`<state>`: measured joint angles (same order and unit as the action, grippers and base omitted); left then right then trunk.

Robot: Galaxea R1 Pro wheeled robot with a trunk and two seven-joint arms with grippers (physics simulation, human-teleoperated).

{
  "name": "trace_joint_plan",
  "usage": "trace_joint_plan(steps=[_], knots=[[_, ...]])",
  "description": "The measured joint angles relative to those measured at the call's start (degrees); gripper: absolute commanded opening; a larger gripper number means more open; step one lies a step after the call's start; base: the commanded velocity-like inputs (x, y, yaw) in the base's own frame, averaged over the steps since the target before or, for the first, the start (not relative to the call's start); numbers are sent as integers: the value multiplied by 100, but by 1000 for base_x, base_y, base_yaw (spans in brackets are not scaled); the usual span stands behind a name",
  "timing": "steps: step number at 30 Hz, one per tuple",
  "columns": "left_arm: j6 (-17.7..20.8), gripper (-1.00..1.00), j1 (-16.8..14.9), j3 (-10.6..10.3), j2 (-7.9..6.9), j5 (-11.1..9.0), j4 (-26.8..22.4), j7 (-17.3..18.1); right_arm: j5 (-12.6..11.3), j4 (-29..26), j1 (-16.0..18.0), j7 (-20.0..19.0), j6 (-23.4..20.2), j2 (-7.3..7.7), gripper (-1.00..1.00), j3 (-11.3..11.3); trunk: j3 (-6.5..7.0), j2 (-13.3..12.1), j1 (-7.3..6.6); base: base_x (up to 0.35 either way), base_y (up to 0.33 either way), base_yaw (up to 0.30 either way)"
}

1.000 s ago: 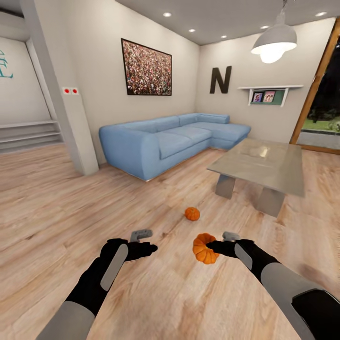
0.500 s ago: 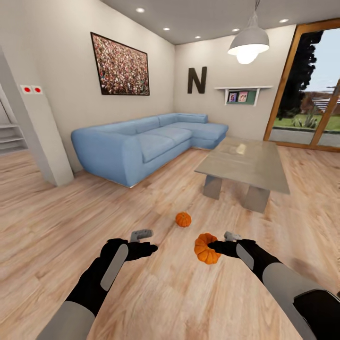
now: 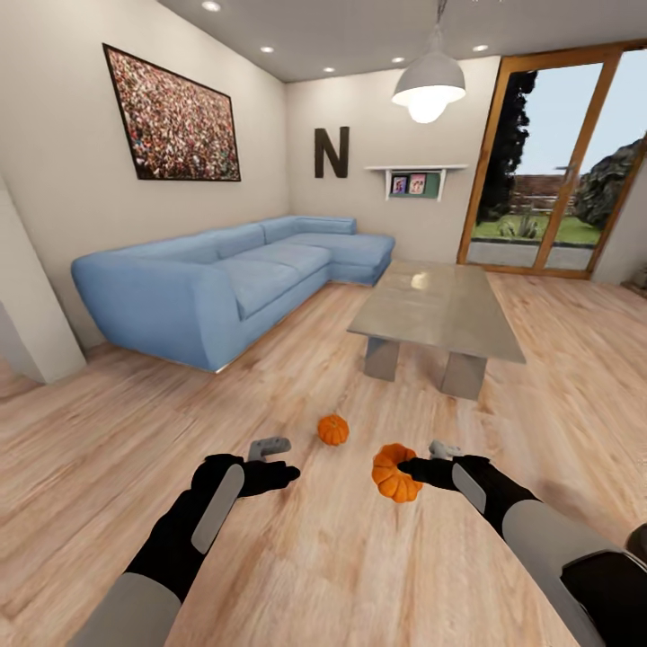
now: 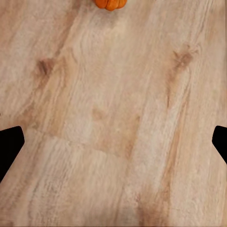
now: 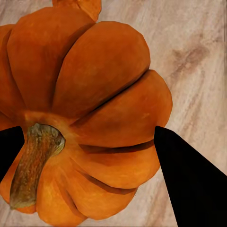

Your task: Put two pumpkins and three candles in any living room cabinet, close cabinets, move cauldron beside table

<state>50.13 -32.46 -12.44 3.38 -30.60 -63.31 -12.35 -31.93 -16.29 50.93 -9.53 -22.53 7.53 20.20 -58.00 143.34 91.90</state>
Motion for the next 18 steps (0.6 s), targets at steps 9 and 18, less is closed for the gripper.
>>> trace_joint_plan(steps=[9,18], knots=[[0,100,-1,0,-2,0,-7,6,-3,0,0,0,0,0,-100,8,0,0,0,172,288,-298],[7,100,2,6,-3,1,-8,38,-9,2,2,-8,-1,-10,-100,10,0,0,2,26,37,-150]])
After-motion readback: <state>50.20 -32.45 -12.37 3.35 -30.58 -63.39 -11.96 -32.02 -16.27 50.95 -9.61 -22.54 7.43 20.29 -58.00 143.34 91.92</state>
